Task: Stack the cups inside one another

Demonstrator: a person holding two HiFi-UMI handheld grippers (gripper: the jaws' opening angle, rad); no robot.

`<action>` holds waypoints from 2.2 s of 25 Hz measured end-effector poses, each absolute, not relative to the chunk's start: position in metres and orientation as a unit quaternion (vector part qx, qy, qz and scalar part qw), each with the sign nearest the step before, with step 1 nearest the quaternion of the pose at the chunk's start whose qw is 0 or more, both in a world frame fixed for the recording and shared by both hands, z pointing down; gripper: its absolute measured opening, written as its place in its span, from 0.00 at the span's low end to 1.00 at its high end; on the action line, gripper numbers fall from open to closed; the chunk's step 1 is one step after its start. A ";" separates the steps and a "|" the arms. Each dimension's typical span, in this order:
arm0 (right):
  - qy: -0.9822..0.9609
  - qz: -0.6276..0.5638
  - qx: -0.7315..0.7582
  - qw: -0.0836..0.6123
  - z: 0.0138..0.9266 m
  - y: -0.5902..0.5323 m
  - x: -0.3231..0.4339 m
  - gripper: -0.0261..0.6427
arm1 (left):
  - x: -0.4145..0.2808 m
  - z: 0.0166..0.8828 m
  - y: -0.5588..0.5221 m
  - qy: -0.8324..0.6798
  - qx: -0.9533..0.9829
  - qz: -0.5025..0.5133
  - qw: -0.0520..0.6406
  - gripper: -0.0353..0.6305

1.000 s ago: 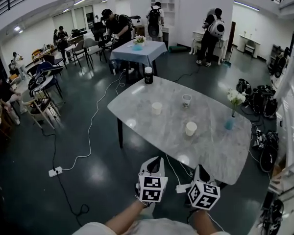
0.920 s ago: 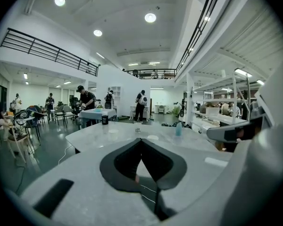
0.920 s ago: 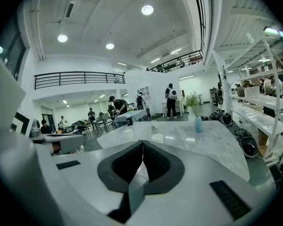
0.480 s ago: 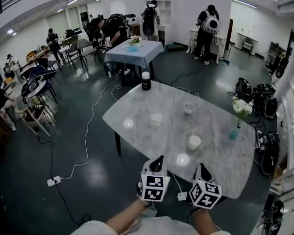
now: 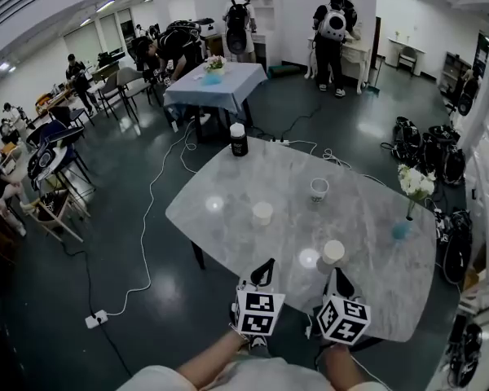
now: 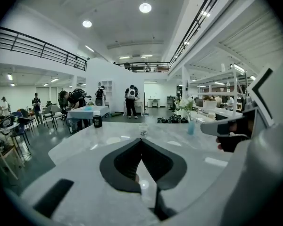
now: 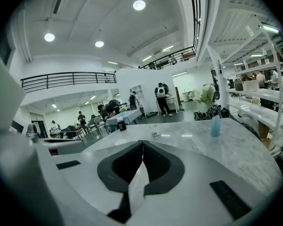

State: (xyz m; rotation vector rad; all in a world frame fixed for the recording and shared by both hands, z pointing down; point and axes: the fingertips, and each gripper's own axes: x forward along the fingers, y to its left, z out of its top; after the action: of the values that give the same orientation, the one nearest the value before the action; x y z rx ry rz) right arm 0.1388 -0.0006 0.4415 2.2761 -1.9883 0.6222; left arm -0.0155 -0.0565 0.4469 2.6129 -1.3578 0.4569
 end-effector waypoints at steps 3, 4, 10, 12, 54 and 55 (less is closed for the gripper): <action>-0.635 0.207 0.743 0.029 0.445 -0.021 0.139 0.05 | -0.014 0.448 -0.080 -0.444 0.877 0.160 0.085 0.05; -0.633 0.208 0.745 0.030 0.446 -0.028 0.140 0.05 | -0.013 0.450 -0.087 -0.442 0.879 0.161 0.086 0.05; -0.625 0.212 0.751 0.030 0.449 -0.054 0.139 0.05 | -0.009 0.454 -0.120 -0.428 0.886 0.158 0.079 0.05; -0.622 0.213 0.753 0.033 0.449 -0.059 0.141 0.05 | -0.006 0.457 -0.127 -0.424 0.887 0.162 0.087 0.05; -0.615 0.265 0.739 0.077 0.509 -0.084 0.200 0.06 | 0.082 0.525 -0.154 -0.376 0.890 0.209 0.152 0.05; -0.615 0.268 0.737 0.080 0.513 -0.082 0.200 0.06 | 0.083 0.529 -0.152 -0.376 0.889 0.212 0.154 0.05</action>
State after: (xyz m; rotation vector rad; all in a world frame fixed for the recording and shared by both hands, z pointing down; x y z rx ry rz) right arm 0.2001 -0.0817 0.5131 2.2056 -1.8402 0.8004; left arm 0.0828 -0.1525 0.5290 2.5482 -1.0777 0.6070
